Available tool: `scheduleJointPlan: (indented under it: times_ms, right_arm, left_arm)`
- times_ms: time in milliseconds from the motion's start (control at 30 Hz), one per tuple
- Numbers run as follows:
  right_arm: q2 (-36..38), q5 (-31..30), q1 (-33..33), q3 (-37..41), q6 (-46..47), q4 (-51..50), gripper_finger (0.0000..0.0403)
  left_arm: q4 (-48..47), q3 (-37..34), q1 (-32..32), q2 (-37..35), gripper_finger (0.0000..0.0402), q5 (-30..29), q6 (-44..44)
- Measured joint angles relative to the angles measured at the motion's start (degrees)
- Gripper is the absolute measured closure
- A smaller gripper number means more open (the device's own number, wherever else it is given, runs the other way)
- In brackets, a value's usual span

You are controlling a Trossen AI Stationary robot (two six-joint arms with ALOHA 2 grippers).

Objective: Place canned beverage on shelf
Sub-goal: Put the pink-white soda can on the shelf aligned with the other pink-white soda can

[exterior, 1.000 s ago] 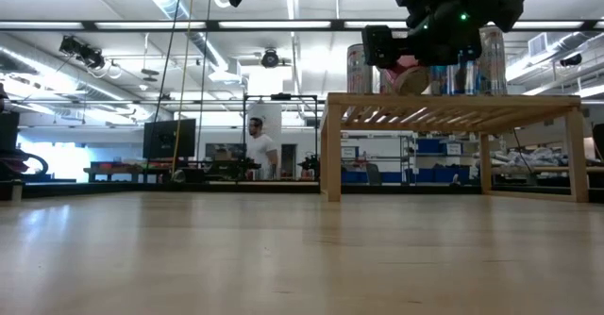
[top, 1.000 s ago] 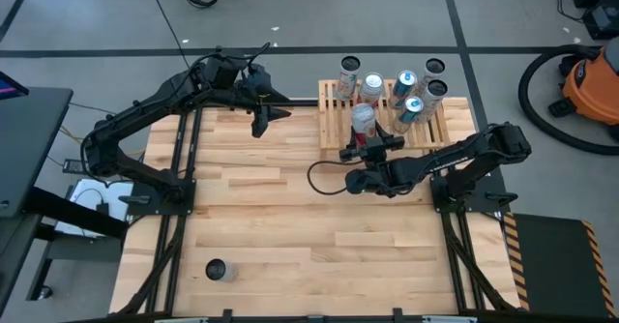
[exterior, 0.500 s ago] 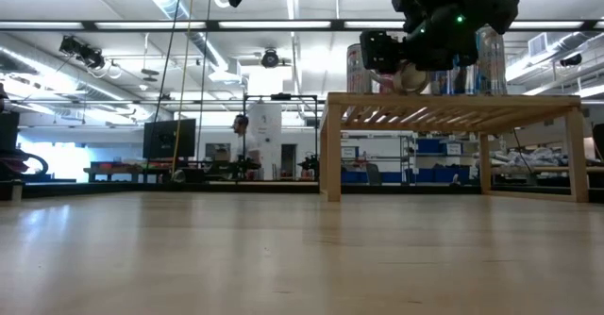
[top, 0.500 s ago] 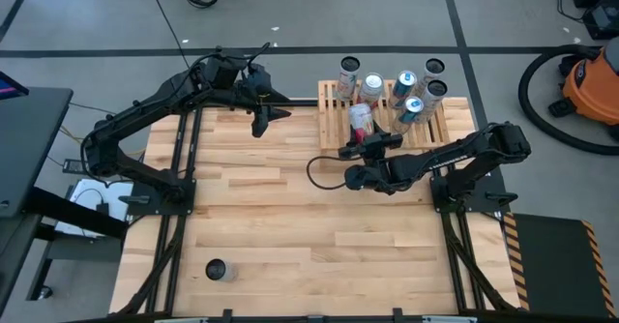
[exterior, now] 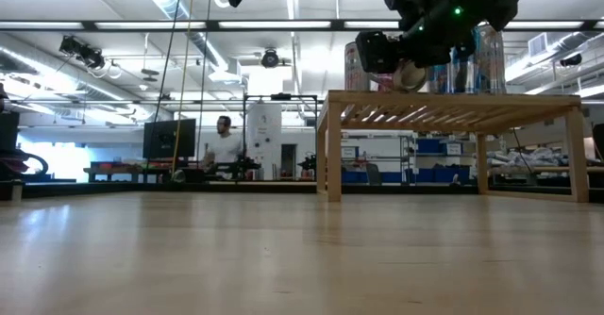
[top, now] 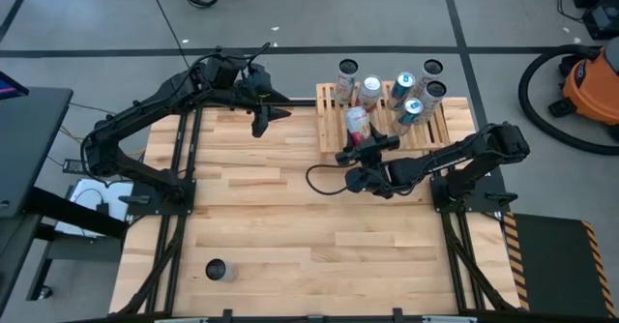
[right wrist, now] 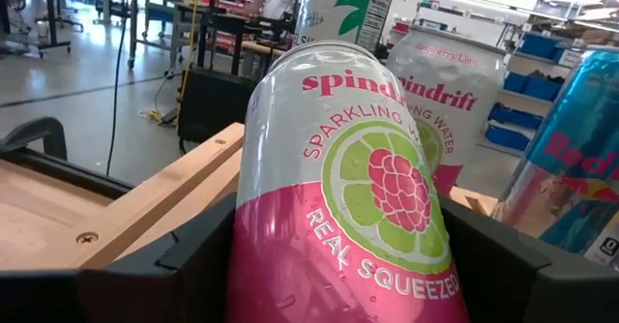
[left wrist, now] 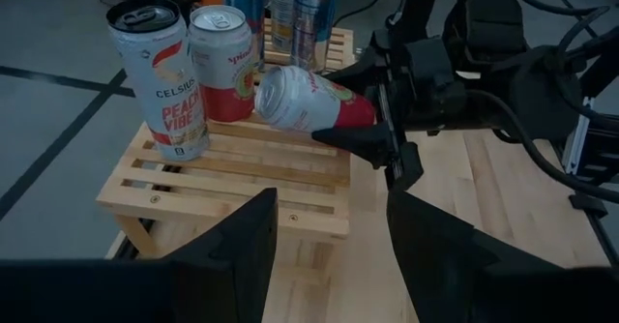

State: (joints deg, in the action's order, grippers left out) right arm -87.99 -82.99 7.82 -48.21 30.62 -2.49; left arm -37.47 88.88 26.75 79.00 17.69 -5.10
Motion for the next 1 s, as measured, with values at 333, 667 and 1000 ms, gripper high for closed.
scheduleJointPlan:
  times_ms: [333,667,1000]
  right_arm:
    - [0.27,-0.71,-0.01,-0.07,-2.01,0.81,0.011]
    - [0.22,-1.65,-0.01,0.0,-5.68,4.18,0.011]
    - [0.28,-1.43,-0.01,0.0,-6.35,4.37,0.011]
  left_arm:
    - [0.02,0.0,0.0,0.0,0.0205,0.0,0.02]
    - [0.02,0.0,-0.01,0.0,0.0205,0.0,0.02]
    - [0.39,-0.02,0.01,0.0,0.0205,-0.02,0.04]
